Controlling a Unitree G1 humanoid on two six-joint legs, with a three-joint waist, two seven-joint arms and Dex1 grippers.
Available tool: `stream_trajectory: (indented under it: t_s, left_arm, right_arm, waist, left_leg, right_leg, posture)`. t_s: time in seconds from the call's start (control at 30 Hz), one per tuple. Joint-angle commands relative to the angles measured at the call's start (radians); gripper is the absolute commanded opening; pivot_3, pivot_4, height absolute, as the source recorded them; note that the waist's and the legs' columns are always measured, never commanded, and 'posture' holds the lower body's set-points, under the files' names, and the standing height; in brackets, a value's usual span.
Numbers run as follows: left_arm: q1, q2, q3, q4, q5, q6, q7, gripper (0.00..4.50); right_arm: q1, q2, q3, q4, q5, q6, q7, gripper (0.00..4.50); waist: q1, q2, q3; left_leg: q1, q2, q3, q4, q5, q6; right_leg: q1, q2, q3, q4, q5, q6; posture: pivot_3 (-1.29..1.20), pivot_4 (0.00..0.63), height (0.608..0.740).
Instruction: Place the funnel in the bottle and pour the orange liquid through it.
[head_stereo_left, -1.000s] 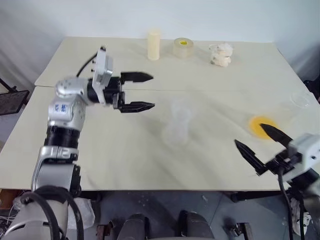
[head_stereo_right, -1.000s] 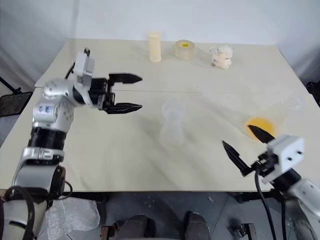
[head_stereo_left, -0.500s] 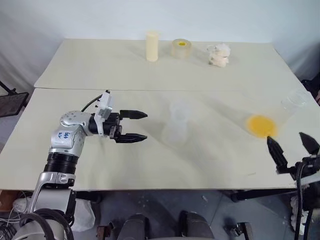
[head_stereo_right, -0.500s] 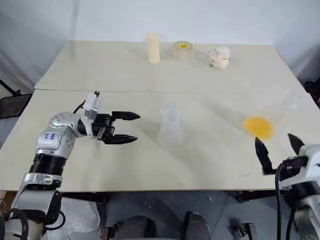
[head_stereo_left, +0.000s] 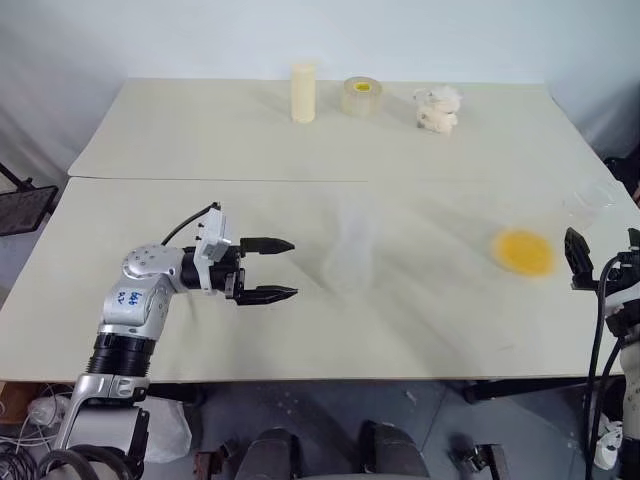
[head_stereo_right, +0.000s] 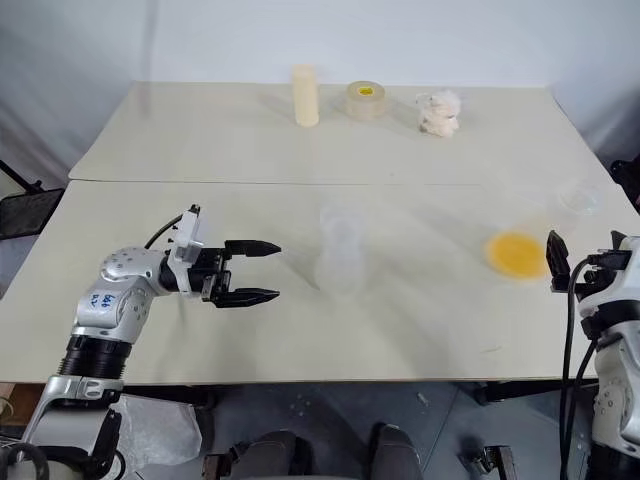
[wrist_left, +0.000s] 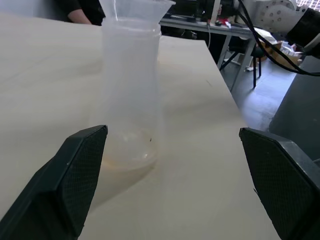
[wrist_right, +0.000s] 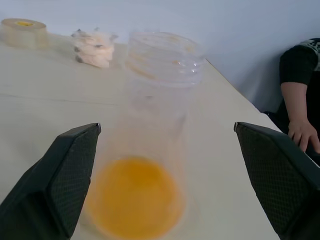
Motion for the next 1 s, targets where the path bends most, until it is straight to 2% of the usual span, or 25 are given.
stream_trajectory:
  t_s: [0.03, 0.27, 0.5, 0.7, 0.87, 1.0]
  left_arm:
    - [0.01, 0.004, 0.023, -0.065, -0.028, 0.009, 0.012, 4.48]
    - [0.006, 0.006, 0.027, -0.081, -0.026, 0.016, 0.017, 4.48]
    - [0.001, 0.006, 0.026, -0.089, -0.026, 0.023, 0.025, 4.48]
    - [-0.005, 0.009, 0.027, -0.085, -0.025, 0.029, 0.021, 4.5]
    - [-0.011, 0.008, 0.029, -0.076, -0.025, 0.027, 0.016, 4.5]
    - [-0.022, 0.003, 0.037, -0.051, -0.033, 0.012, -0.003, 4.5]
  right_arm:
    - [-0.059, -0.028, 0.005, 0.062, -0.023, -0.062, 0.006, 4.5]
    - [-0.208, -0.037, 0.035, 0.241, -0.063, -0.148, 0.004, 4.5]
    - [-0.297, -0.031, 0.07, 0.356, -0.087, -0.212, 0.0, 4.5]
    - [-0.307, 0.001, 0.07, 0.331, -0.047, -0.221, -0.012, 2.52]
    - [-0.261, 0.029, 0.075, 0.195, -0.017, -0.194, -0.021, 2.45]
    - [-0.231, 0.012, 0.168, -0.062, -0.056, -0.091, -0.048, 2.45]
  waist:
    - [0.0, 0.0, 0.0]
    - [-0.002, 0.002, 0.0]
    - [-0.005, 0.003, 0.001]
    - [-0.006, 0.004, 0.002]
    - [-0.008, 0.006, 0.003]
    - [-0.014, 0.011, 0.005]
  left_leg:
    - [0.0, 0.0, 0.0, 0.001, 0.0, 0.0]
    - [0.0, 0.0, 0.0, 0.001, 0.0, 0.0]
    - [0.0, 0.0, -0.001, 0.001, 0.0, 0.0]
    - [-0.001, 0.0, -0.001, 0.001, 0.0, 0.0]
    - [-0.001, 0.001, -0.001, 0.0, 0.0, 0.0]
    - [-0.002, 0.001, -0.001, 0.001, 0.0, 0.0]
  right_leg:
    - [0.0, 0.0, 0.0, 0.0, 0.0, 0.0]
    - [0.0, 0.0, 0.0, 0.0, 0.0, 0.0]
    - [0.0, 0.0, 0.0, 0.0, 0.0, 0.0]
    - [0.0, 0.0, 0.0, 0.0, 0.0, 0.0]
    - [0.0, 0.0, 0.0, 0.0, 0.0, 0.0]
    - [-0.001, 0.0, 0.0, 0.0, 0.0, 0.0]
  posture:
    - [0.0, 0.15, 0.74]
    - [0.0, 0.15, 0.74]
    - [0.0, 0.15, 0.74]
    - [0.0, 0.15, 0.74]
    - [0.0, 0.15, 0.74]
    - [0.0, 0.15, 0.74]
